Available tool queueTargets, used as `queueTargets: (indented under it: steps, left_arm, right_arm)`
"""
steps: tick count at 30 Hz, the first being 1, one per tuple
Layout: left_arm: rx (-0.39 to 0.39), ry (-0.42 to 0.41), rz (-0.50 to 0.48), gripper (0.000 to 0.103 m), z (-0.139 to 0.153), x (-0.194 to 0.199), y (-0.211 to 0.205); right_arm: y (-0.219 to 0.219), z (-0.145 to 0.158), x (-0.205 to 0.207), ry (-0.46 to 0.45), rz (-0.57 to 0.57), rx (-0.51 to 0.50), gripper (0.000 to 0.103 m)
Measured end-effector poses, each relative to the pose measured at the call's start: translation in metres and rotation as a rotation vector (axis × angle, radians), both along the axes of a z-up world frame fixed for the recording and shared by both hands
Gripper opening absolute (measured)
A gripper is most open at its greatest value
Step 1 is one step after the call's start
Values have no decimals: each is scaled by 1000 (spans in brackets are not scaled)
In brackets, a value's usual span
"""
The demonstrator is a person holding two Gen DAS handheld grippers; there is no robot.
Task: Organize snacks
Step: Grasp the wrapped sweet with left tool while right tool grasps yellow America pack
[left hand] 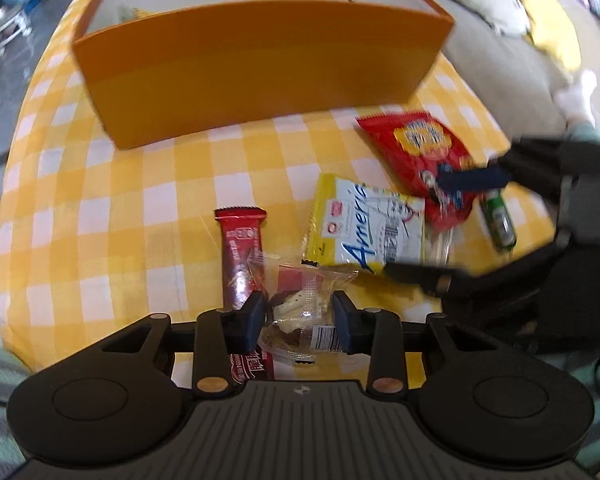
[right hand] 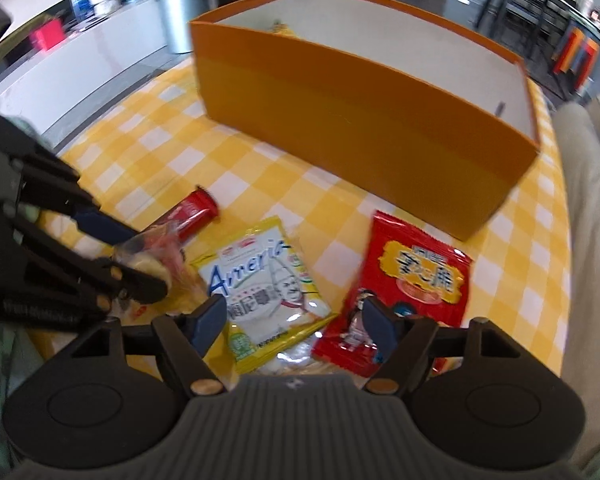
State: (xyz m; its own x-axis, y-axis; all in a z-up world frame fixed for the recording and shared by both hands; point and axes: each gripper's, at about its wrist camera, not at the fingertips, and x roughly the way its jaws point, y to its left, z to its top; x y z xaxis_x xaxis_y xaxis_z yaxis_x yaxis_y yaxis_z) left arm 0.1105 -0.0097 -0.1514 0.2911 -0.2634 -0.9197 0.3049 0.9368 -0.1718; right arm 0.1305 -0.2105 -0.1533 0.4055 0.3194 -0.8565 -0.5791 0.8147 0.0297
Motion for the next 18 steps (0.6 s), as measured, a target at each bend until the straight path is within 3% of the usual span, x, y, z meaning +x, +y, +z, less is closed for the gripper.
queueTargets:
  steps: [4,10,18]
  left_arm:
    - [-57,-19,33,41,10,1,8]
    - [-42,-15,37,41,6,2,7]
    - [-38,-12,36,41,5,2,9]
  right_arm:
    - [13,-2,-6,-53,104,-37,79]
    - [25,-13,6,-45,135,-46,79]
    - [26,-24,9,-19,111,-57,64]
